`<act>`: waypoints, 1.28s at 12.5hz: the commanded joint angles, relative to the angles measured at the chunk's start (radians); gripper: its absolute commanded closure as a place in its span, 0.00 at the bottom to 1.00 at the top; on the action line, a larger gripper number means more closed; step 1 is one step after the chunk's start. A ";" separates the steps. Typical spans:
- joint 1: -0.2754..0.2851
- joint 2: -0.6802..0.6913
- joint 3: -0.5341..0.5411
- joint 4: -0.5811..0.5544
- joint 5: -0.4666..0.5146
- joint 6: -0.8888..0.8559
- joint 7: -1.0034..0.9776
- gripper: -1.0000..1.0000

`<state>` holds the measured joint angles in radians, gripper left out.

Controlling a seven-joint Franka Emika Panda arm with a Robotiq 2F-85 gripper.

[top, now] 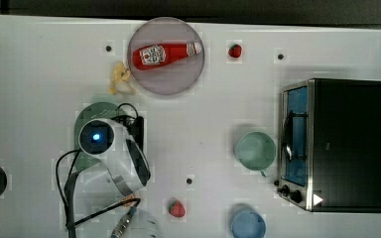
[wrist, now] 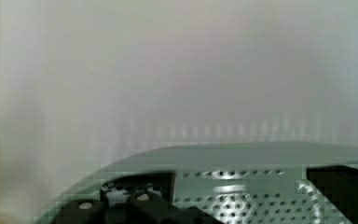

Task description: Drag strainer left to right.

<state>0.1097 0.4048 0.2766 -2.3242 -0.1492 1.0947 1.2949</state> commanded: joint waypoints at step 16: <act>-0.044 -0.041 -0.392 -0.066 -0.013 0.009 -0.393 0.00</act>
<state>0.0603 0.3633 -0.0998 -2.3867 -0.1534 1.0869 1.0205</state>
